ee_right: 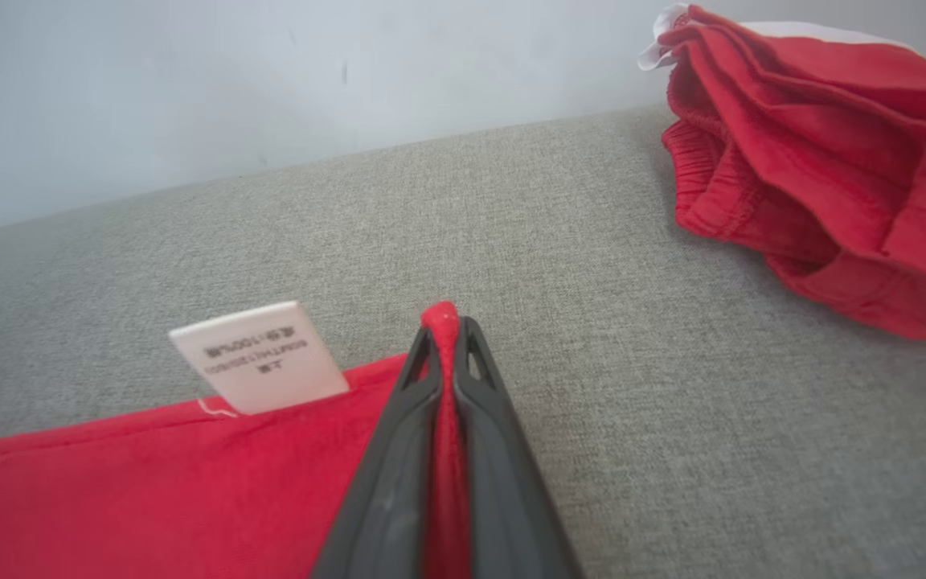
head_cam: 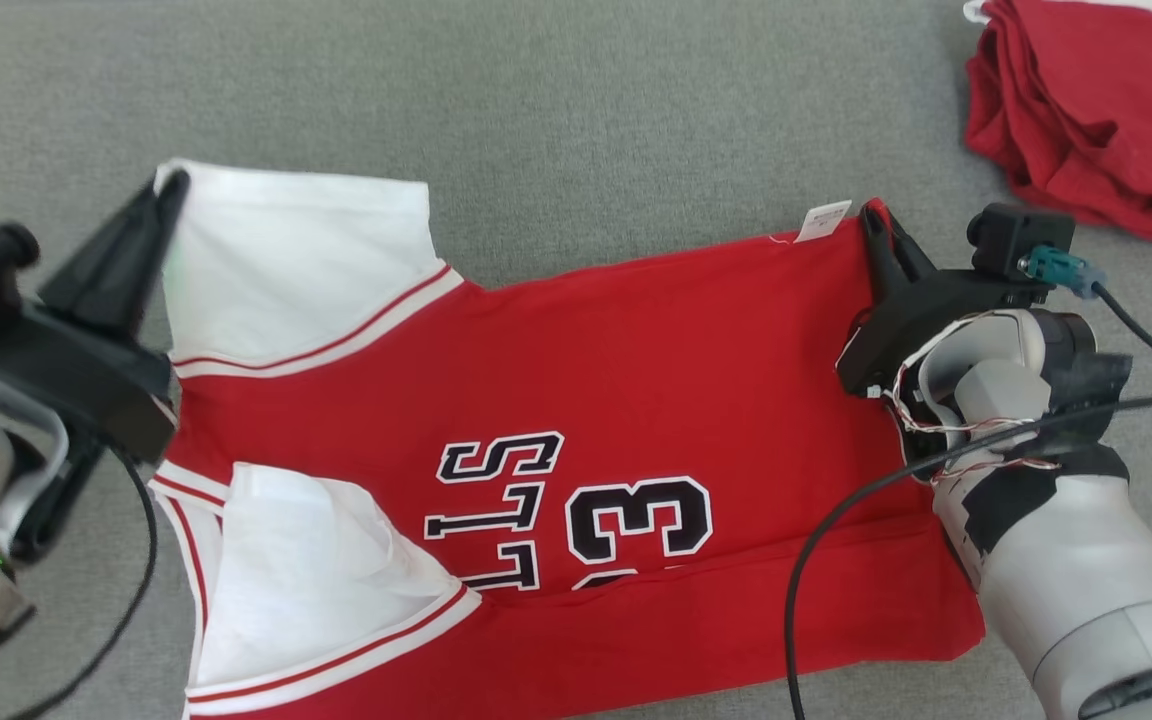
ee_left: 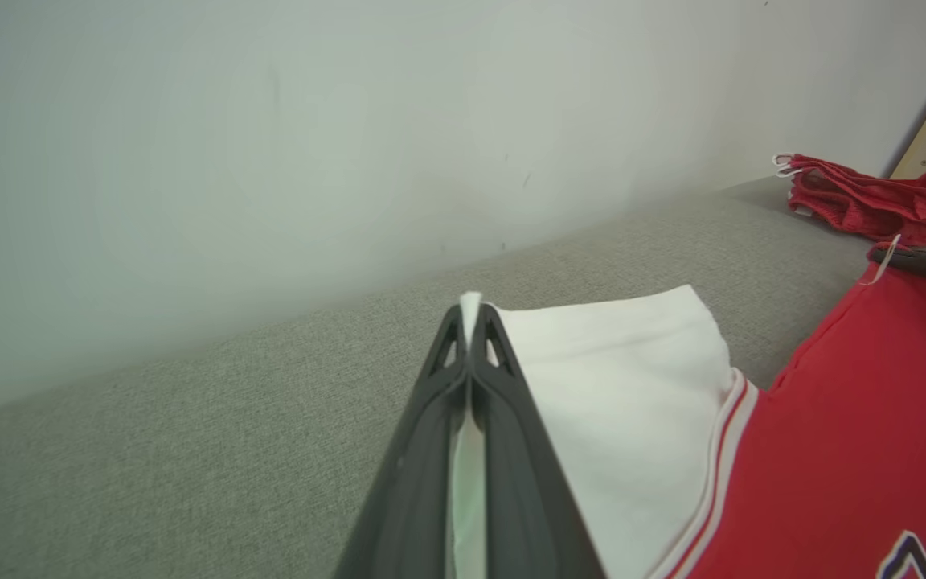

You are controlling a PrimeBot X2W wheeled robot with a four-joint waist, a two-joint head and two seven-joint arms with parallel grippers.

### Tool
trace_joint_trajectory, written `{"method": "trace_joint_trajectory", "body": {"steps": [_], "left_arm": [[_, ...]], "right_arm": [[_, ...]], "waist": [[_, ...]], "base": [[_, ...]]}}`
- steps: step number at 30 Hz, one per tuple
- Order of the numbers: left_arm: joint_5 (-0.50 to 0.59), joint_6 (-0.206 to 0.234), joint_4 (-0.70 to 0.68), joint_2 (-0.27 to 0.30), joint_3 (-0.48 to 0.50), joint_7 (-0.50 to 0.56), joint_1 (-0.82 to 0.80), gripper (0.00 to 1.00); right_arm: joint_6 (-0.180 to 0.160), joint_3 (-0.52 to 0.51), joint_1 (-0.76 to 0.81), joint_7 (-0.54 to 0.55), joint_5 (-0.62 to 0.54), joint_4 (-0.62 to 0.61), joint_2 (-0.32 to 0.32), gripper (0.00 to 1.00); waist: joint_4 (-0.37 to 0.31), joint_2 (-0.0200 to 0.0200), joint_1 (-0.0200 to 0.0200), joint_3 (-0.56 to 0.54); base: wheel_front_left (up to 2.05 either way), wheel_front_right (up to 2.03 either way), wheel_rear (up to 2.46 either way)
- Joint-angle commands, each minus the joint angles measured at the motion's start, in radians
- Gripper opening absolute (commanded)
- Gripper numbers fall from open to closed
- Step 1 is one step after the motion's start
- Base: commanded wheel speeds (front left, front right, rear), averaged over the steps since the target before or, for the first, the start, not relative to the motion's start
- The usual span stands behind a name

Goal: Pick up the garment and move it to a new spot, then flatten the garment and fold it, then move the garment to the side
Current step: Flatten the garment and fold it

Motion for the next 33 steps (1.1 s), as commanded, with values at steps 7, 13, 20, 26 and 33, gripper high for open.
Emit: {"method": "trace_joint_trajectory", "body": {"steps": [7, 13, 20, 26, 33], "left_arm": [[-0.005, 0.049, -0.072, 0.028, 0.016, -0.07, 0.124, 0.0], [0.032, 0.116, -0.175, 0.047, 0.03, -0.109, 0.262, 0.0], [0.08, 0.174, -0.274, 0.008, 0.08, -0.122, 0.428, 0.0], [0.142, 0.184, -0.351, -0.056, 0.163, -0.122, 0.572, 0.0], [0.191, 0.151, -0.36, -0.138, 0.213, -0.122, 0.68, 0.0]], "right_arm": [[-0.001, 0.028, 0.122, -0.021, 0.024, -0.135, -0.039, 0.0], [-0.001, 0.01, 0.275, -0.019, 0.014, -0.349, -0.088, 0.0], [-0.001, 0.016, 0.445, -0.019, 0.01, -0.533, -0.119, 0.0], [-0.001, 0.014, 0.551, -0.019, 0.012, -0.632, -0.14, 0.0], [-0.001, -0.005, 0.647, -0.02, 0.006, -0.711, -0.17, 0.0]], "waist": [[0.009, -0.0001, 0.0, -0.057], [0.018, -0.0001, 0.0, -0.088], [0.029, -0.0001, 0.0, -0.113], [0.039, -0.0001, 0.0, -0.13], [0.054, -0.0001, 0.0, -0.139]], "base": [[0.0, 0.0, 0.0], [0.0, 0.0, 0.0], [0.0, 0.0, 0.0], [0.0, 0.0, 0.0], [0.0, 0.0, 0.0]]}}
